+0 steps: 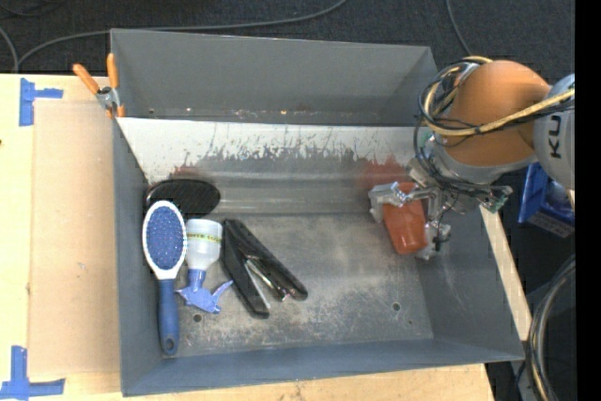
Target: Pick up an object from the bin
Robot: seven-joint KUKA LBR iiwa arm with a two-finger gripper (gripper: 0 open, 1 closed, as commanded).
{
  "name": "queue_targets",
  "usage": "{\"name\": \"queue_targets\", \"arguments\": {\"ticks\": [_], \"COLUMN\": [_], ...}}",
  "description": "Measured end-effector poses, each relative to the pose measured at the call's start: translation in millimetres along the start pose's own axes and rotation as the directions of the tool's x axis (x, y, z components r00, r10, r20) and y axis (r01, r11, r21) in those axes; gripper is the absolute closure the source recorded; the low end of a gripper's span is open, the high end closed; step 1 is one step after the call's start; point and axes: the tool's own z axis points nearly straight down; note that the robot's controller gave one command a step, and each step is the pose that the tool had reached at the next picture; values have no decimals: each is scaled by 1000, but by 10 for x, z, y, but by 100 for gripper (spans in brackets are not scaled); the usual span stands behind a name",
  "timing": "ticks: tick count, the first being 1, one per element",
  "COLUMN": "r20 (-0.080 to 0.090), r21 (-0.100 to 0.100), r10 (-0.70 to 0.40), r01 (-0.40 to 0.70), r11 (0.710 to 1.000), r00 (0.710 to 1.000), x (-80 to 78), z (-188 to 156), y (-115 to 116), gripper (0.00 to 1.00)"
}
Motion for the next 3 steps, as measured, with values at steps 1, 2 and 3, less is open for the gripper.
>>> {"name": "queue_targets", "arguments": {"ticks": [1, 2, 3], "r20": [13, 6, 6], "r21": [-19, -3, -3], "r10": [-18, -365, -363], "r01": [18, 365, 363], "r11": [1000, 931, 932], "r00": [1000, 931, 932], "x": [77, 75, 76], "z": [295, 292, 292], "y": [-138, -107, -107], "gripper": [0, 100, 100]}}
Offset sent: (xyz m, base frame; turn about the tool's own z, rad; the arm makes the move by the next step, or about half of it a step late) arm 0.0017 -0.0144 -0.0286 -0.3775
